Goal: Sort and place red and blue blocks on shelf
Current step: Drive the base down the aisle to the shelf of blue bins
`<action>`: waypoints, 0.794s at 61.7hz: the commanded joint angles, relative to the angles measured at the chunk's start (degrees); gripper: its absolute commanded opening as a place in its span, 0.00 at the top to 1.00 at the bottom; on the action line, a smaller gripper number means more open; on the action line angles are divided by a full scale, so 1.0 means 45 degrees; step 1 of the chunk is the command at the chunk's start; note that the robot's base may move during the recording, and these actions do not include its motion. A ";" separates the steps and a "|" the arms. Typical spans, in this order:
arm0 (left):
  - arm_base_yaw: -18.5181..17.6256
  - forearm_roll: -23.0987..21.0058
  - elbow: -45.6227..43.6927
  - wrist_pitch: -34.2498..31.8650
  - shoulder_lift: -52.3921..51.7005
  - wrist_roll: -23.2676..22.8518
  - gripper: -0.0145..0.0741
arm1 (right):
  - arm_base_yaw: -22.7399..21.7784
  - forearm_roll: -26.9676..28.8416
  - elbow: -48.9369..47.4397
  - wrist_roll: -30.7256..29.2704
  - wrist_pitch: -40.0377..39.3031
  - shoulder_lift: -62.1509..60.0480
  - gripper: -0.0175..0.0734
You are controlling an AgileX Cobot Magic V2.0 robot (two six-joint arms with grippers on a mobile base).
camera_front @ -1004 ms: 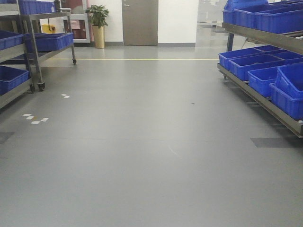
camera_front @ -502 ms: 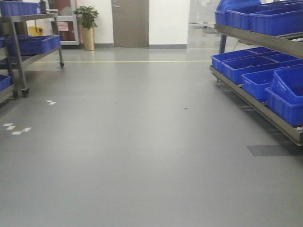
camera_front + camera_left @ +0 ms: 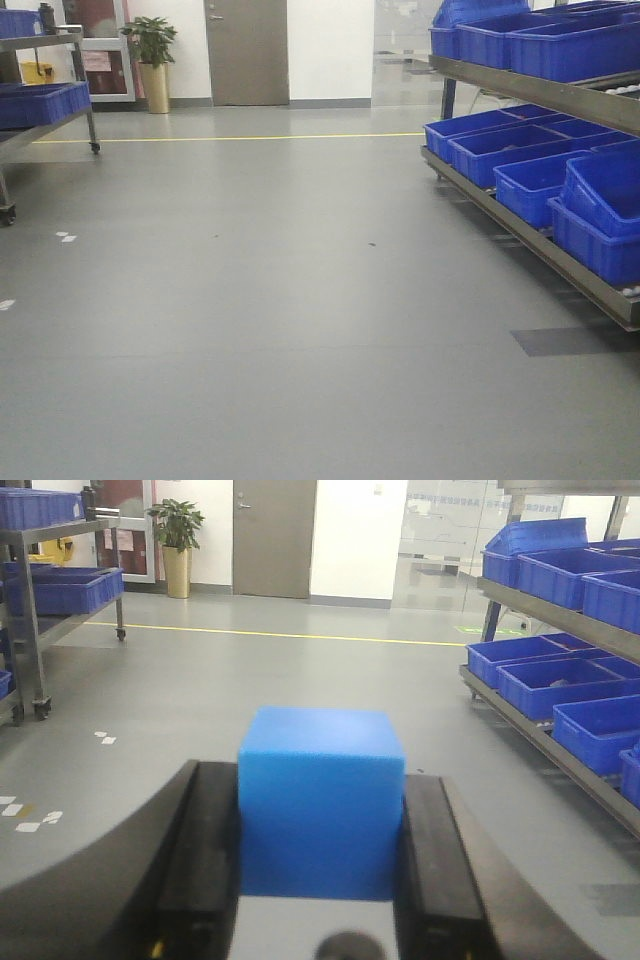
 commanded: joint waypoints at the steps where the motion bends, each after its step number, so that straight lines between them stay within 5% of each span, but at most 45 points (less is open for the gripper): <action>1: -0.0001 -0.0023 -0.0402 -0.1153 0.0065 0.0022 0.70 | -0.0093 -0.0071 -0.0364 -0.0035 -0.1084 0.0062 0.76; 49: -0.0001 -0.0023 -0.0402 -0.1153 0.0065 0.0022 0.70 | -0.0093 -0.0071 -0.0364 -0.0035 -0.1084 0.0062 0.76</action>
